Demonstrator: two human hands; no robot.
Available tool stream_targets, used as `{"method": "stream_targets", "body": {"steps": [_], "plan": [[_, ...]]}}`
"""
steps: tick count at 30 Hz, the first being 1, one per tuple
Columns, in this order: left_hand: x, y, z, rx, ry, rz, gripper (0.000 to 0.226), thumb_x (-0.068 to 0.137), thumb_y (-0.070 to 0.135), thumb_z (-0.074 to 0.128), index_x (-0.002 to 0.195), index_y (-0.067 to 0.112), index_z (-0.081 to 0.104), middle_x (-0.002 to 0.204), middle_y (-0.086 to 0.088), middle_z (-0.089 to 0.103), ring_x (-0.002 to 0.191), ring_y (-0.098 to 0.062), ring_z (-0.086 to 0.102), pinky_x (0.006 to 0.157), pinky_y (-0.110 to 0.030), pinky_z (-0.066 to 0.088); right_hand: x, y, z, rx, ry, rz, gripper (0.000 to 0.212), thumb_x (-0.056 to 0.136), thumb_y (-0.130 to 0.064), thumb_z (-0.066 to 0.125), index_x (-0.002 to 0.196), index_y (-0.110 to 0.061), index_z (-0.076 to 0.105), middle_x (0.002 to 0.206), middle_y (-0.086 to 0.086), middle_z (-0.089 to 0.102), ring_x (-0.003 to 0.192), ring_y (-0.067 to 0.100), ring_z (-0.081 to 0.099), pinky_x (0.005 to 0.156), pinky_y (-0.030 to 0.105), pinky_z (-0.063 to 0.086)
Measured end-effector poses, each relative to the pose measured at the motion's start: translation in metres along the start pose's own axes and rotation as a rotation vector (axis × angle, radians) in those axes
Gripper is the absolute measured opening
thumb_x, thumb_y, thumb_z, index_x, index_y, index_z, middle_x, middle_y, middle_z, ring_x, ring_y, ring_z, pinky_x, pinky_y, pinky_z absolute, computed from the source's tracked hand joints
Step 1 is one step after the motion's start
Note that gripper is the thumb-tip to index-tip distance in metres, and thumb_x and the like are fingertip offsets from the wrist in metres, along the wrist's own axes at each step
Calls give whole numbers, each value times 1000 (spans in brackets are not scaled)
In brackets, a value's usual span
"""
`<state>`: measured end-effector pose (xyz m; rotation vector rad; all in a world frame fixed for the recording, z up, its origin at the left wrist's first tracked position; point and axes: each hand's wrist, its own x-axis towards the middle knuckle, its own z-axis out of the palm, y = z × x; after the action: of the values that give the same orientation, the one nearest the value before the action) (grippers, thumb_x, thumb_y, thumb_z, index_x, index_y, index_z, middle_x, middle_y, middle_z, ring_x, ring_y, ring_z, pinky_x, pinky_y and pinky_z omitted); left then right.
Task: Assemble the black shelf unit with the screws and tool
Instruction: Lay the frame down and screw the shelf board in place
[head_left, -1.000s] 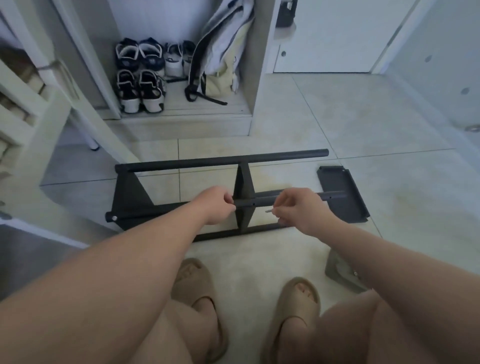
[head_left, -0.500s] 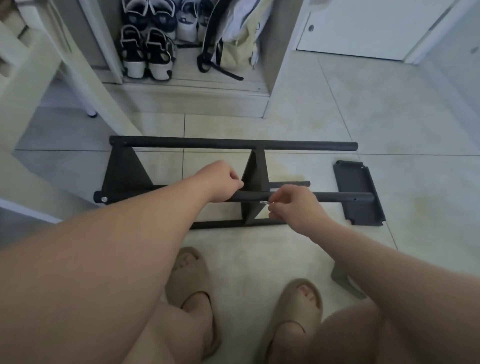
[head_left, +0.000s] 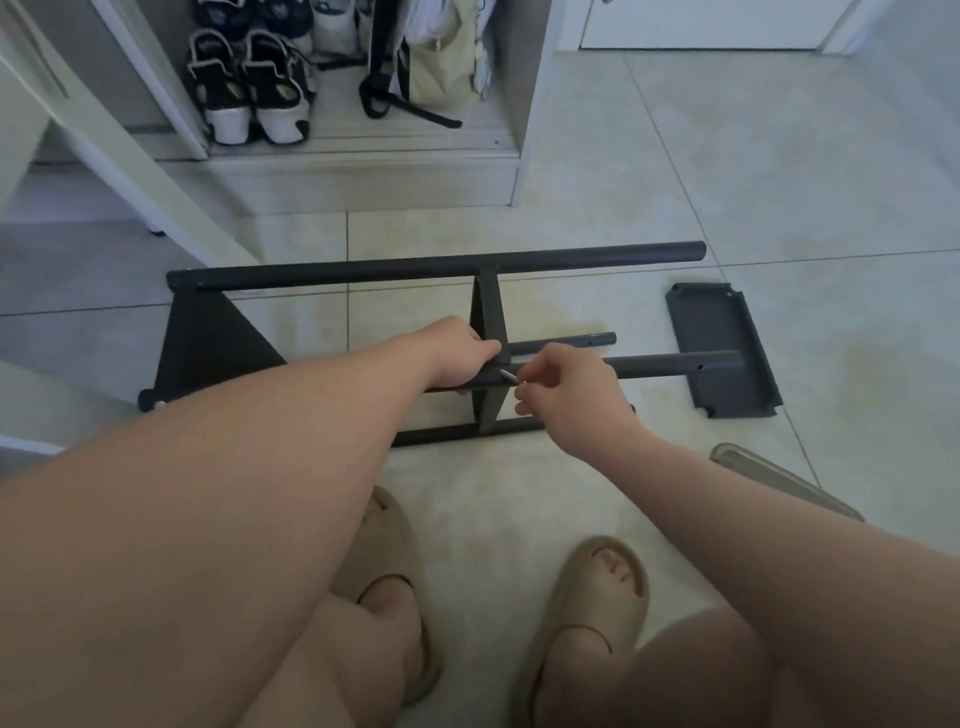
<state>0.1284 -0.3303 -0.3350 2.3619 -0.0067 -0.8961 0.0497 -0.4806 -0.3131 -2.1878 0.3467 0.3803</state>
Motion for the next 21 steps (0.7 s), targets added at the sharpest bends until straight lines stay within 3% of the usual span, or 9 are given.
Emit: {"method": "stream_targets", "body": {"steps": [2, 4, 8, 11, 16, 21], "plan": [[1, 4, 1, 12, -18, -7, 44, 103, 37, 44, 98, 5, 74, 74, -7, 71, 76, -22, 59, 68, -30, 40, -2, 1, 1, -2, -1, 2, 20, 96, -11, 61, 83, -26, 60, 87, -1, 73, 77, 11, 74, 44, 11, 43], [1, 7, 1, 31, -41, -15, 43, 103, 36, 44, 101, 5, 74, 72, -3, 70, 77, -21, 58, 71, -31, 41, -4, 2, 2, -22, -1, -5, 19, 96, -12, 62, 83, -27, 59, 86, -1, 74, 80, 14, 74, 51, 16, 49], [1, 9, 0, 48, -58, -30, 45, 103, 37, 44, 101, 6, 76, 72, 0, 69, 76, -19, 56, 67, -31, 40, -6, 8, 0, -13, -4, -10, 12, 96, -15, 62, 86, -22, 62, 83, -2, 74, 66, -6, 67, 40, 8, 36], [1, 8, -1, 48, -67, -33, 45, 103, 37, 43, 102, 7, 76, 72, 1, 68, 81, -20, 56, 74, -31, 41, -8, 12, -2, 15, -15, -5, 13, 96, -11, 61, 86, -20, 61, 83, 0, 74, 60, -16, 60, 40, 6, 35], [1, 9, -2, 26, -81, -63, 45, 103, 43, 45, 107, 10, 75, 76, -2, 71, 86, -24, 60, 90, -35, 48, -8, 9, -1, 76, -9, -6, 14, 95, -9, 62, 86, -20, 62, 86, -1, 74, 67, -2, 69, 43, 7, 39], [1, 9, -2, 32, -75, -77, 47, 102, 45, 45, 107, 10, 76, 96, -8, 76, 99, -27, 65, 98, -38, 47, -7, 9, 2, 68, -14, 0, 15, 95, -9, 62, 85, -21, 63, 84, -2, 73, 65, -2, 69, 43, 8, 41]]}}
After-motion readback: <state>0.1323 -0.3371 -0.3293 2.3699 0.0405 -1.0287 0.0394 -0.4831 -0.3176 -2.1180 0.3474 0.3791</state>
